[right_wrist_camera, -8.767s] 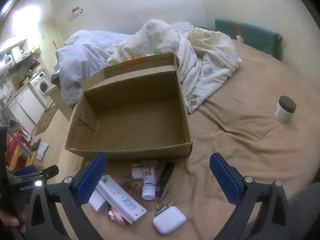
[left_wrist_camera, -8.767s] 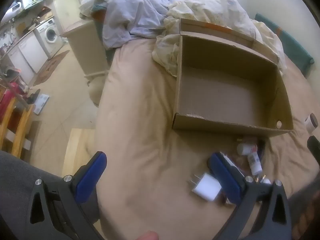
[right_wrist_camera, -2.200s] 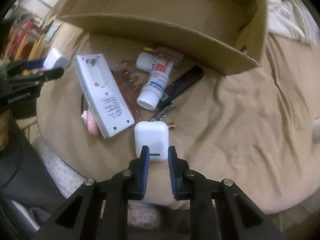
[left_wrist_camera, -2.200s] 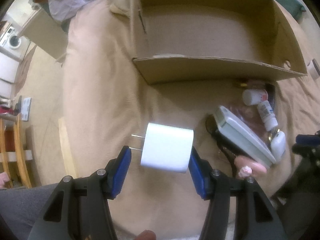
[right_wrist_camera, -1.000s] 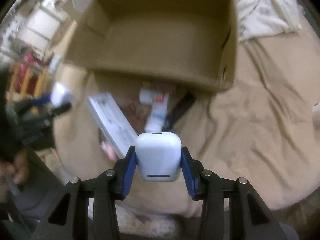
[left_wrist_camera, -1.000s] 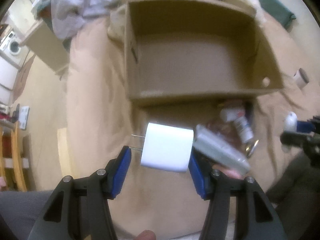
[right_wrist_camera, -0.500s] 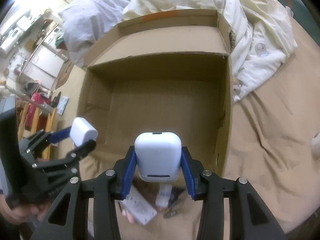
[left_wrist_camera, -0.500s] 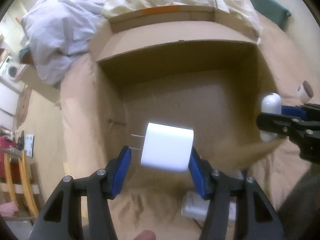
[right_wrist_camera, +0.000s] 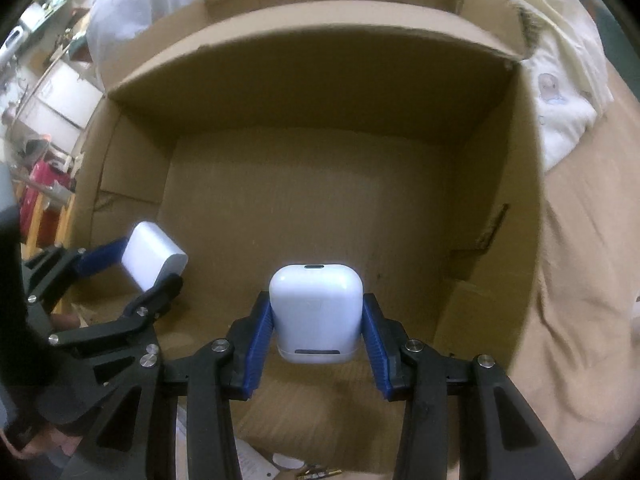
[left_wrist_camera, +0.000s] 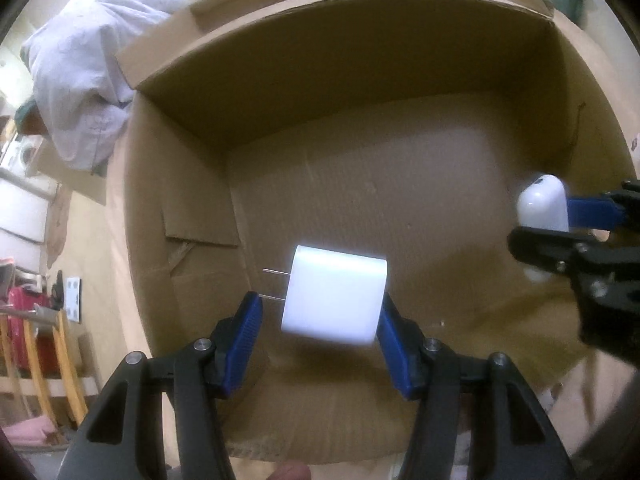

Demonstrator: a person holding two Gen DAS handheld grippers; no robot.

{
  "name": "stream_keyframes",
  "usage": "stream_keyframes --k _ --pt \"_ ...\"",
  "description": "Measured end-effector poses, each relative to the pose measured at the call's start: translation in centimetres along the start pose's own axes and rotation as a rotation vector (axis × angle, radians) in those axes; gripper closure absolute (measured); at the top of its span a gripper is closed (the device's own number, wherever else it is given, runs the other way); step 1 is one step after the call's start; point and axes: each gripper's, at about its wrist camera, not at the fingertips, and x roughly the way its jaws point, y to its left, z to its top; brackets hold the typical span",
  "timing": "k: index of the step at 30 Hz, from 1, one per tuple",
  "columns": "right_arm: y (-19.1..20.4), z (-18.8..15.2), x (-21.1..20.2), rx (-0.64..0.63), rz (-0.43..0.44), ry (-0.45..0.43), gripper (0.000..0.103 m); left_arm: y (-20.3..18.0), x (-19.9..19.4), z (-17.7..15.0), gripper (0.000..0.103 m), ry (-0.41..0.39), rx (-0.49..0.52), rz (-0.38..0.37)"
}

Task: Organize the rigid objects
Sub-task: 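Carry the charger and earbud case into the box with both grippers, then open both grippers to release the items and lift out of the box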

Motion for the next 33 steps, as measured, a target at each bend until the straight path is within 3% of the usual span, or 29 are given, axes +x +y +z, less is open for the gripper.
stream_keyframes --k 15,17,19,21,25,27,33 --pt "-0.9 -0.2 0.7 0.057 -0.006 0.005 0.057 -1.1 0.0 0.0 0.049 0.011 0.008 0.008" --pt "-1.0 -0.3 0.4 0.069 0.005 -0.007 0.056 -1.0 -0.3 0.0 0.039 0.010 0.001 -0.002" --pt "-1.2 -0.1 -0.7 0.082 0.006 -0.042 0.049 -0.5 -1.2 0.3 0.030 -0.013 -0.023 -0.036" --pt "-0.9 0.1 -2.4 0.066 0.016 -0.102 0.032 -0.4 -2.1 0.3 0.022 -0.034 -0.031 -0.058" --pt "-0.7 0.7 -4.4 0.057 0.022 -0.172 0.020 -0.3 -3.8 0.3 0.004 -0.079 -0.037 -0.089" --pt "-0.8 0.6 -4.7 0.064 0.024 -0.181 0.000 -0.2 -4.5 0.2 0.000 -0.102 -0.053 -0.095" --pt "-0.5 0.3 -5.6 0.072 0.015 -0.218 0.000 0.9 -5.5 -0.7 0.000 -0.119 -0.098 -0.116"
